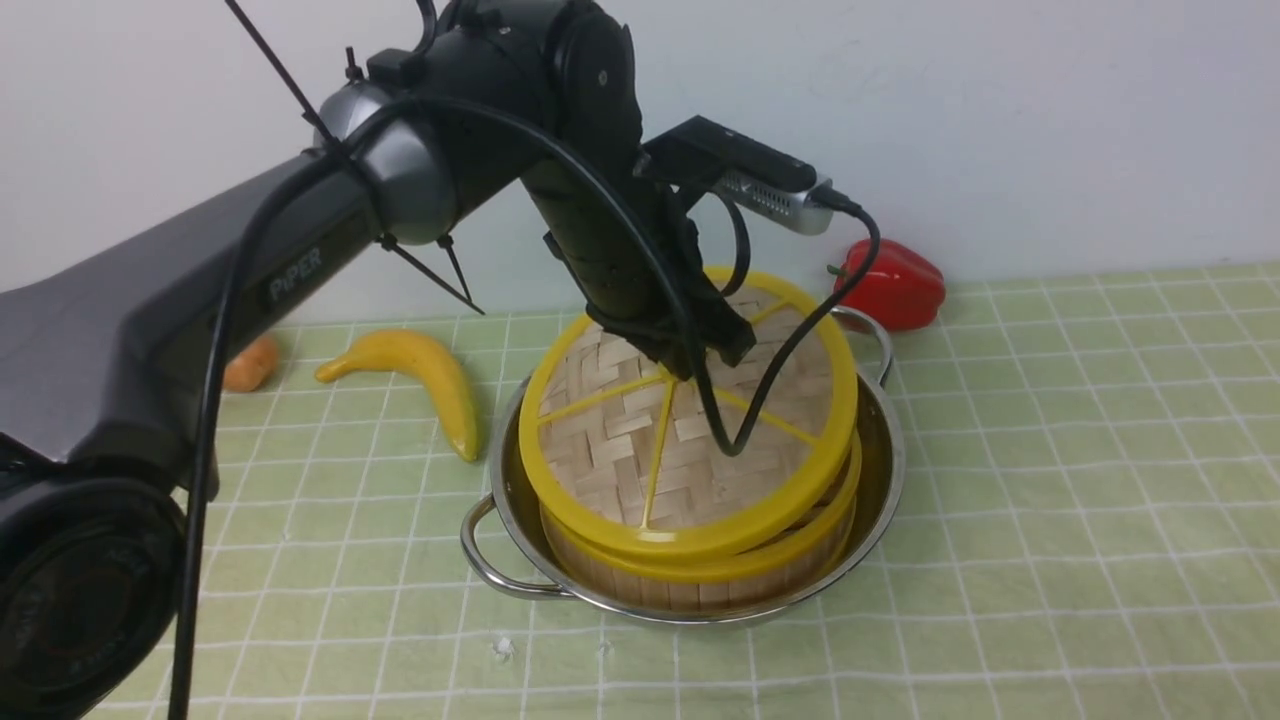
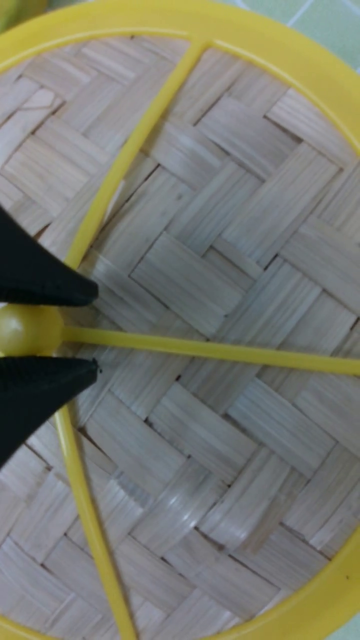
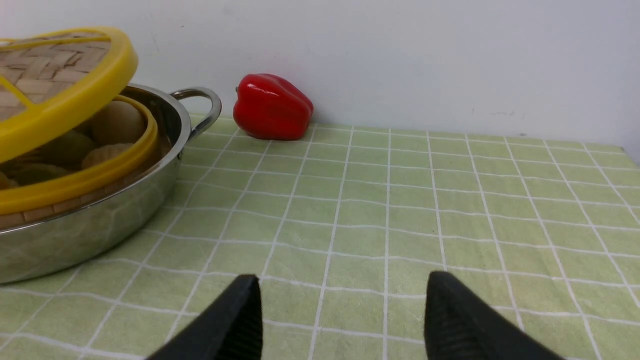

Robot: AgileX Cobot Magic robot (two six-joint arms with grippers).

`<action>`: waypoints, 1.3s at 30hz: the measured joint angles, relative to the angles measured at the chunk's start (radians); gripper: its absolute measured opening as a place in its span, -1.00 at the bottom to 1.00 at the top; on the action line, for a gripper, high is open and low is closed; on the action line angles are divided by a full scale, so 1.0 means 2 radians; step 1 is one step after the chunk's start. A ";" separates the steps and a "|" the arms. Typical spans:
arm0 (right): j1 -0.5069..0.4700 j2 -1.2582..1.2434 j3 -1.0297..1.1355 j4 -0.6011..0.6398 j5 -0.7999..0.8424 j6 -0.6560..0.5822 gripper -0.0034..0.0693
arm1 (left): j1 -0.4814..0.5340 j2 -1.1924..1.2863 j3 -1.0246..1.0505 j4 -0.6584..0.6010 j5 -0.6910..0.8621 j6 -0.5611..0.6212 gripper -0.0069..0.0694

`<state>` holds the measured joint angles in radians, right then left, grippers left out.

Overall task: Place the steamer in the pot on the green tablecloth, and put the lid on the steamer.
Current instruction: 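Place the yellow bamboo steamer lid onto the steamer in the pot with the left gripper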

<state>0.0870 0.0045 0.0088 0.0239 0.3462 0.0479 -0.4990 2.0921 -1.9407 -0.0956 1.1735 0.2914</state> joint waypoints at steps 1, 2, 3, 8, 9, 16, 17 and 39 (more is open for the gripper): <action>0.000 0.000 0.000 0.000 0.000 0.000 0.30 | 0.000 0.004 0.000 -0.001 0.000 0.001 -0.50; 0.000 0.000 0.000 0.000 0.000 0.000 0.30 | 0.000 0.006 -0.001 -0.001 0.000 0.003 -0.50; 0.000 0.000 0.000 0.000 0.000 0.000 0.30 | 0.000 0.008 -0.002 -0.001 0.000 0.004 -0.50; 0.000 0.000 0.000 0.000 0.000 0.000 0.30 | 0.000 0.015 -0.001 -0.004 -0.020 0.006 -0.50; 0.000 0.000 0.000 0.000 0.000 0.000 0.30 | 0.000 0.015 -0.001 -0.006 -0.025 0.006 -0.50; 0.000 0.000 0.000 0.000 0.000 0.000 0.30 | 0.000 0.015 -0.002 -0.017 -0.029 0.007 -0.50; 0.000 0.000 0.000 0.000 0.000 0.000 0.30 | 0.000 0.015 -0.002 -0.018 -0.027 0.007 -0.50; 0.000 0.000 0.000 0.000 0.000 0.000 0.30 | 0.000 0.033 -0.003 -0.019 -0.026 0.009 -0.50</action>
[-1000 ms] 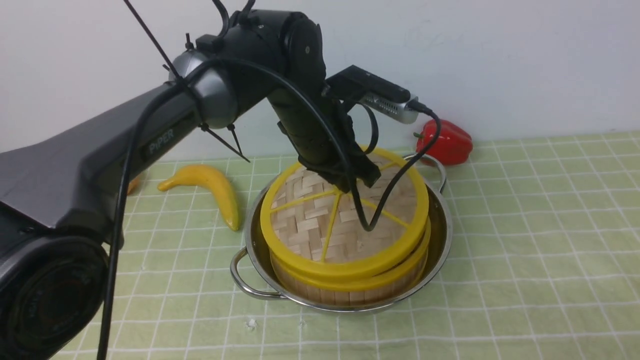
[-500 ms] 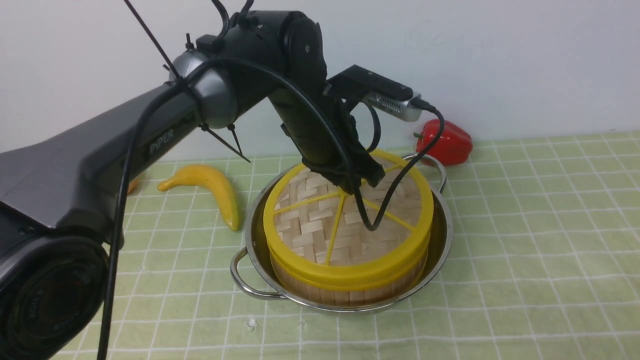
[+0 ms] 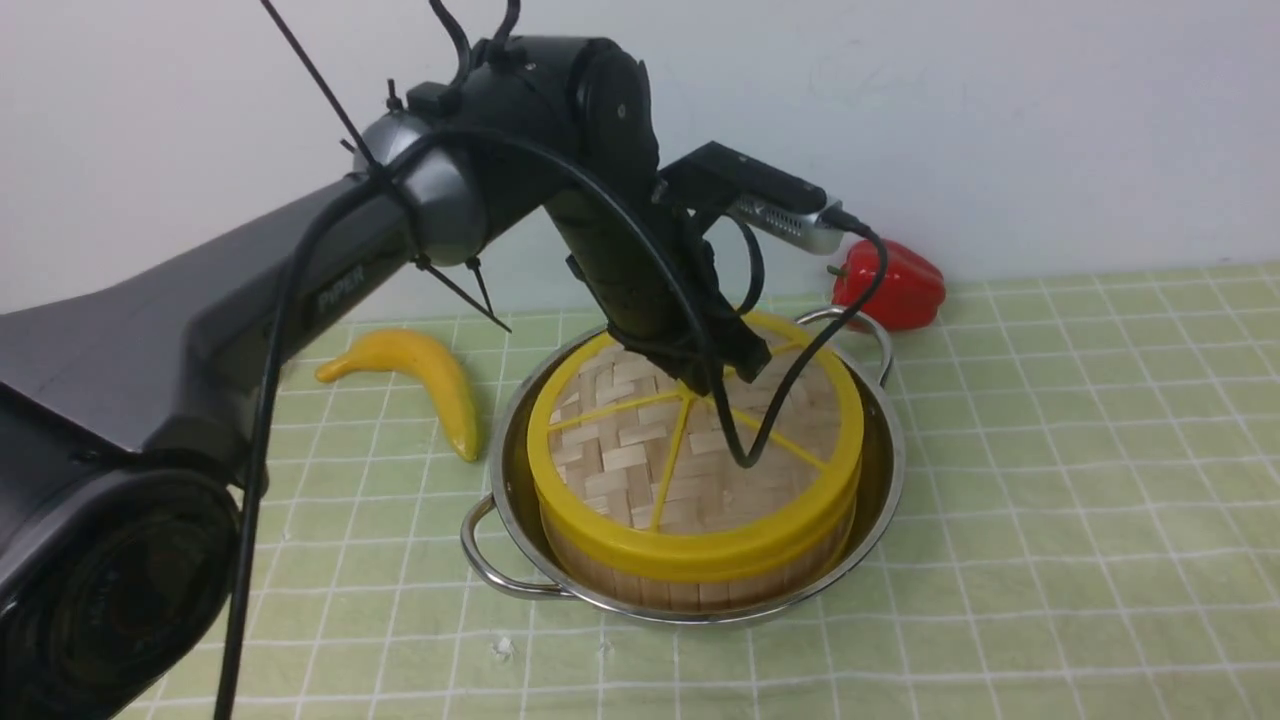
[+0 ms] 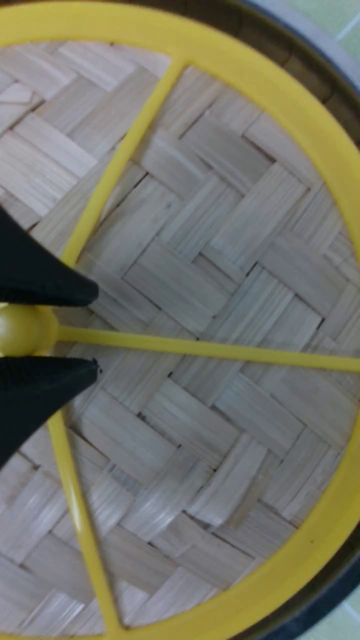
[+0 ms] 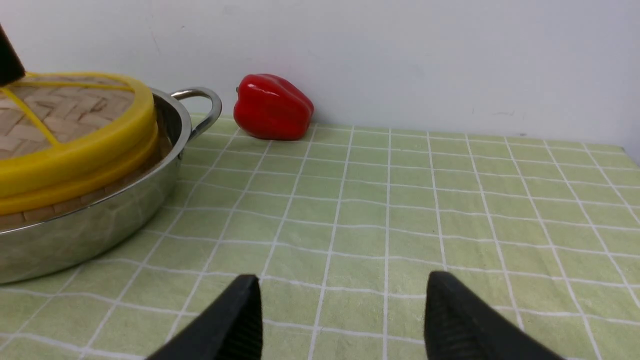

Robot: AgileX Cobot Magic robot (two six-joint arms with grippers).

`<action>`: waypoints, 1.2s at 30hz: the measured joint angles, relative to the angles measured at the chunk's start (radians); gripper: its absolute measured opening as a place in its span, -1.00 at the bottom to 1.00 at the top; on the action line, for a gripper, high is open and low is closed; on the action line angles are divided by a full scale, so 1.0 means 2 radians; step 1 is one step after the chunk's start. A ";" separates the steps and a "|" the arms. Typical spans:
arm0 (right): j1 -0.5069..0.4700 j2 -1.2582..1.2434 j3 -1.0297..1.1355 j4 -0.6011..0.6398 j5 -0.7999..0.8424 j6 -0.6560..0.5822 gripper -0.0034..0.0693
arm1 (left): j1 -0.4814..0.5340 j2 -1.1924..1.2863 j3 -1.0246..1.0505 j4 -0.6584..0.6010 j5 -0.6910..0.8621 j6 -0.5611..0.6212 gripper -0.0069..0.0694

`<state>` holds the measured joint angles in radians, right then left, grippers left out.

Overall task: Place the steamer in the pot on the green tablecloth, and put the lid on the steamer.
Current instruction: 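Place the yellow bamboo steamer lid onto the steamer in the pot with the left gripper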

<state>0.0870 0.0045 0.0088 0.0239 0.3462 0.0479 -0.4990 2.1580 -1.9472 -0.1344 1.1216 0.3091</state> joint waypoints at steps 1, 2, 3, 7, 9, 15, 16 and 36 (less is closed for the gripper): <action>0.000 0.000 0.000 0.000 0.000 0.000 0.30 | 0.000 0.001 0.000 -0.002 -0.001 0.000 -0.50; 0.000 0.000 0.000 0.000 0.000 0.000 0.30 | 0.000 0.002 0.000 -0.002 -0.001 0.000 -0.50; 0.000 0.000 0.000 0.000 0.000 0.000 0.30 | 0.000 0.002 0.000 -0.002 -0.002 0.000 -0.50; 0.000 0.000 0.000 0.000 0.000 0.000 0.30 | 0.000 0.002 0.000 -0.003 -0.004 0.000 -0.50; 0.000 0.000 0.000 0.000 0.000 0.000 0.30 | 0.000 0.002 0.000 -0.003 -0.004 0.000 -0.50; 0.000 0.000 0.000 0.000 0.000 0.000 0.30 | 0.000 -0.001 0.000 -0.004 -0.003 0.000 -0.42; 0.000 0.000 0.000 0.000 0.000 0.000 0.30 | 0.000 -0.006 0.000 -0.003 -0.003 0.000 -0.30; 0.000 0.000 0.000 0.000 0.000 0.000 0.30 | 0.000 -0.255 0.000 0.113 -0.055 -0.024 0.72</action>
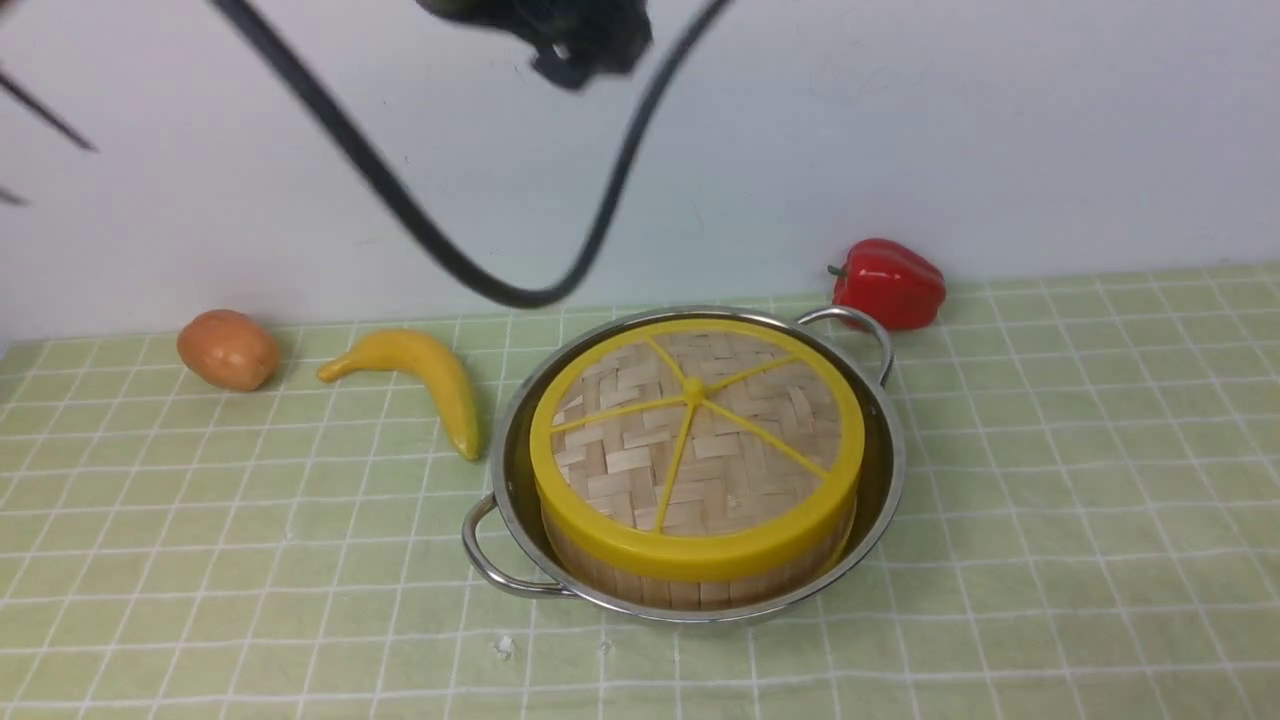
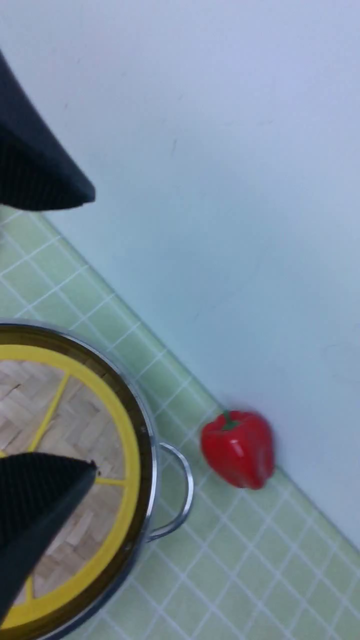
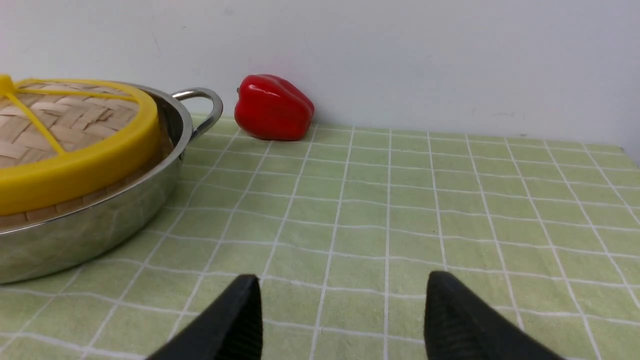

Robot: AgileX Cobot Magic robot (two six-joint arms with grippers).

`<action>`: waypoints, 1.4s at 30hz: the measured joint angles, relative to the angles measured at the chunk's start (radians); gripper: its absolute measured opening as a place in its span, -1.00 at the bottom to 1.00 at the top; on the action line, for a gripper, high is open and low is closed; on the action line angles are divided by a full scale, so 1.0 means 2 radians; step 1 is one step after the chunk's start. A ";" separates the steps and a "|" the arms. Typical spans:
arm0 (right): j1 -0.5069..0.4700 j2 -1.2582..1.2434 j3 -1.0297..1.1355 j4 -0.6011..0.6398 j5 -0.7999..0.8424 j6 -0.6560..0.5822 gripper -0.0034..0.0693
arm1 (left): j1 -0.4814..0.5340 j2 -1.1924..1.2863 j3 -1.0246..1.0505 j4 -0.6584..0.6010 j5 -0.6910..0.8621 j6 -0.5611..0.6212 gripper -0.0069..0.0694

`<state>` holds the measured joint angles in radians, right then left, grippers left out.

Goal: Place the steamer in the pot on the green tablecloth, and put the lid on the steamer.

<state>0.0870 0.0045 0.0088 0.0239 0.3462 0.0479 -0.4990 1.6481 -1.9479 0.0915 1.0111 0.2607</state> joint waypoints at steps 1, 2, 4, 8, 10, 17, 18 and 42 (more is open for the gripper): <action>0.000 0.000 0.000 0.000 0.000 0.000 0.30 | 0.000 -0.006 0.000 0.001 -0.005 0.000 0.66; 0.000 0.000 0.000 0.000 0.000 0.000 0.30 | 0.000 -0.007 0.000 0.001 -0.007 0.000 0.66; 0.000 0.000 0.000 0.000 0.000 0.000 0.30 | 0.000 -0.018 0.000 0.001 -0.021 0.000 0.51; 0.000 0.000 0.000 0.000 0.000 0.000 0.30 | 0.000 -0.022 0.000 0.001 -0.045 0.000 0.29; 0.000 0.000 0.000 0.000 0.000 0.000 0.30 | 0.000 -0.022 0.000 0.000 -0.048 0.000 0.17; 0.000 0.000 0.000 0.000 0.000 0.000 0.30 | 0.018 -0.097 0.083 -0.017 -0.062 0.000 -0.19; 0.000 0.000 0.000 0.000 0.000 0.000 0.30 | 0.032 -0.122 0.113 -0.027 -0.067 -0.001 -0.23; 0.000 0.000 0.000 0.000 0.000 0.000 0.30 | 0.367 -0.769 0.960 -0.149 -0.435 0.004 -0.43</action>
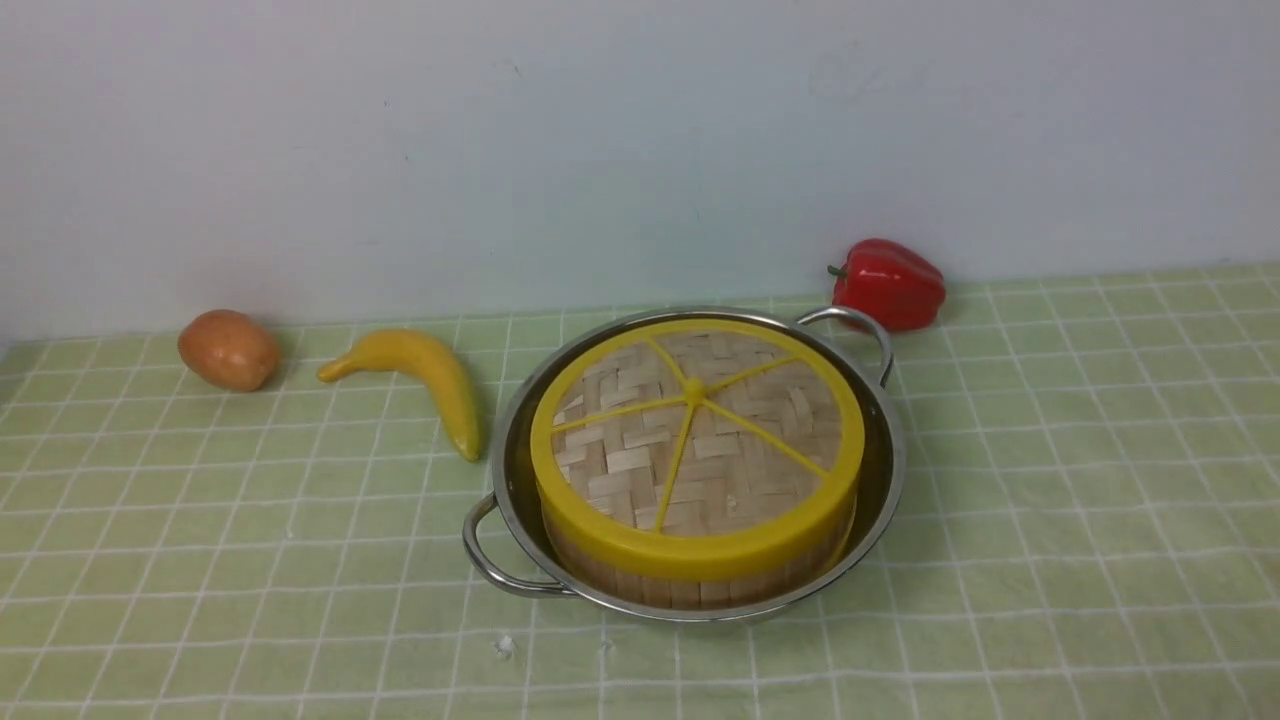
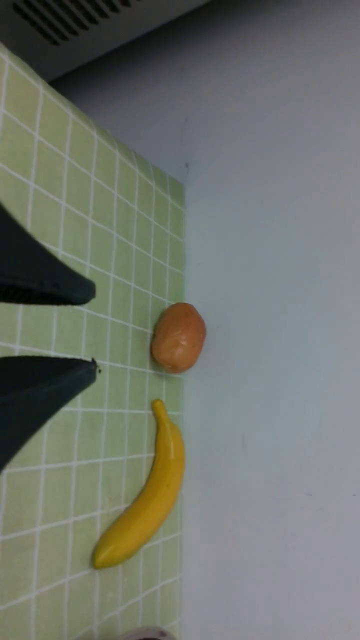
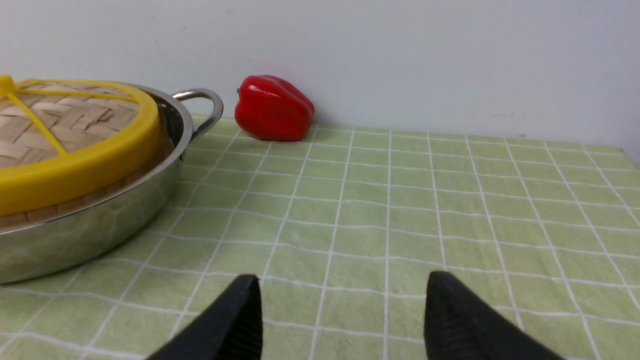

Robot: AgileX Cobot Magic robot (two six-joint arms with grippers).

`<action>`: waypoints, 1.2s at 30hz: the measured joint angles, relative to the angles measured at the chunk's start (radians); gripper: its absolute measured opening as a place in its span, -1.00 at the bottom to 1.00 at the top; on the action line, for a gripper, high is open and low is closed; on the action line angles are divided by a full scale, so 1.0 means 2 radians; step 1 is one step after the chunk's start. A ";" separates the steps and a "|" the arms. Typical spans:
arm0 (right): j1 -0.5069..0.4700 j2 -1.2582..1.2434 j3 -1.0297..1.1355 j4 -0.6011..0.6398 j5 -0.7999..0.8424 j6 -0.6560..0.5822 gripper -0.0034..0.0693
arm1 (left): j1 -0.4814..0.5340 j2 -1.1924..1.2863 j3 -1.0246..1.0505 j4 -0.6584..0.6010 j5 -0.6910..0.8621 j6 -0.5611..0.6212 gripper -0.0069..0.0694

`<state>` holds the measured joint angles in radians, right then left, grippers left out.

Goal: Place the steamer in the pot on the green tablecloth, and put the lid on the steamer.

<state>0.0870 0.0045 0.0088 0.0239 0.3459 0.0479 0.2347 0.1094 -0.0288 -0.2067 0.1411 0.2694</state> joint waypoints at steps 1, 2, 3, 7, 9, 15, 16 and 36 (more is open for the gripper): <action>0.000 0.000 0.000 0.000 0.000 0.000 0.30 | 0.000 -0.010 0.010 0.002 0.002 0.000 -0.43; 0.000 0.000 0.000 0.000 0.000 0.000 0.30 | 0.000 -0.017 0.014 0.003 0.006 0.001 -0.43; 0.000 0.000 0.000 0.000 0.000 0.000 0.30 | 0.000 -0.024 0.017 0.004 0.010 0.001 -0.42; 0.000 0.000 0.000 0.000 0.000 0.000 0.30 | 0.000 -0.051 0.018 0.009 0.049 0.001 -0.40; 0.000 0.000 0.000 0.000 0.000 0.000 0.30 | 0.000 -0.053 0.018 0.014 0.076 0.001 -0.39; 0.000 0.000 0.000 0.000 0.000 0.000 0.30 | -0.013 -0.053 0.018 0.020 0.100 0.005 -0.35; 0.000 0.000 0.000 0.000 0.000 0.000 0.30 | -0.021 -0.053 0.018 0.020 0.100 0.005 -0.35; 0.000 0.000 0.000 0.000 0.000 0.000 0.30 | -0.036 -0.054 0.018 0.020 0.100 0.006 -0.29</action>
<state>0.0870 0.0045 0.0088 0.0239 0.3450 0.0479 0.1628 0.0010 0.0070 -0.1674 0.3410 0.2810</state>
